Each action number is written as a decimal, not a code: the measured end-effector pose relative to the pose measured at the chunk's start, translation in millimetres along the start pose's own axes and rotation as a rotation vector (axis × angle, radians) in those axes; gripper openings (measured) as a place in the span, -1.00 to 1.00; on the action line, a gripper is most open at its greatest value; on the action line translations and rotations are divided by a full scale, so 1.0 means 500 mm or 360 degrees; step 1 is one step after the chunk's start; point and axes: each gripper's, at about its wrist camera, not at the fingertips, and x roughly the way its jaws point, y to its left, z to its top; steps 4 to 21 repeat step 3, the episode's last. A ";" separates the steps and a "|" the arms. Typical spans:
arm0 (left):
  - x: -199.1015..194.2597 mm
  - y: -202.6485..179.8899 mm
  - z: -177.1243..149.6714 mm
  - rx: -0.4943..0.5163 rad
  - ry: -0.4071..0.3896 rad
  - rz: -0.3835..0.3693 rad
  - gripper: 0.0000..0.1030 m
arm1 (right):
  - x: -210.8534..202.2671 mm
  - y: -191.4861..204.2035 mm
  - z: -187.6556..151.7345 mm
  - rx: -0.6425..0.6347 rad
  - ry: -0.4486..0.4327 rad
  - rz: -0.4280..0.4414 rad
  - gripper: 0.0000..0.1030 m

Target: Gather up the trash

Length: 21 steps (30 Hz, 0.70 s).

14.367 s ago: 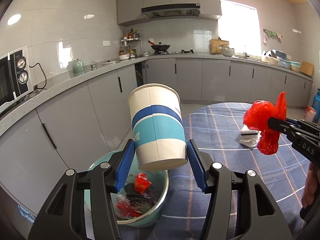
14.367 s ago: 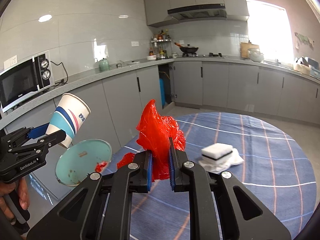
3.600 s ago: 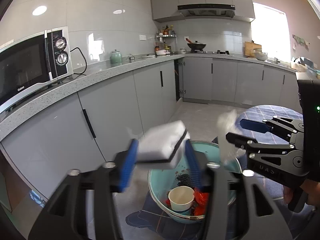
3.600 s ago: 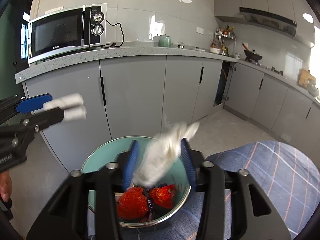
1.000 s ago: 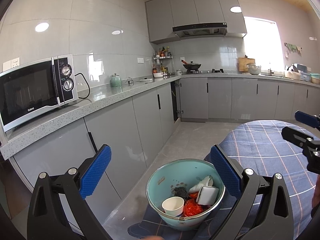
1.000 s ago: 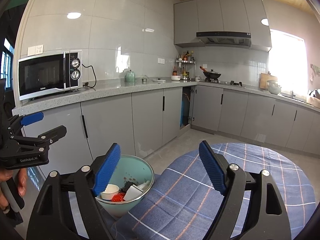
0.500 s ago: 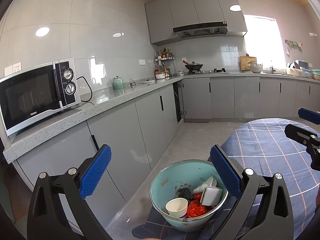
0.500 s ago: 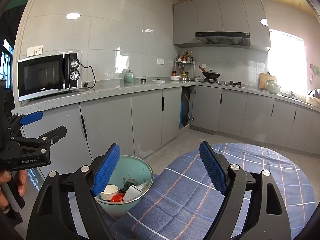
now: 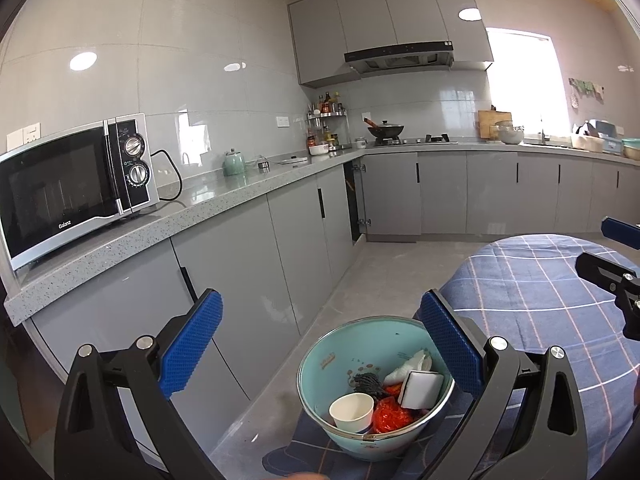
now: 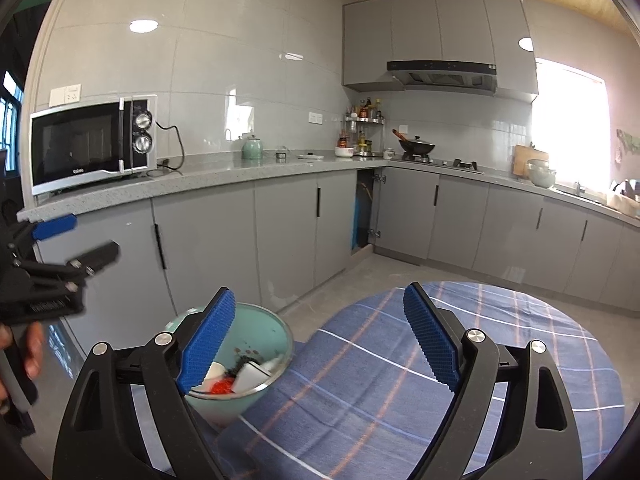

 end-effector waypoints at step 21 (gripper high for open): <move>0.000 0.003 -0.002 -0.0036 0.0009 -0.0054 0.89 | 0.003 -0.047 -0.015 0.0031 0.0035 -0.0069 0.66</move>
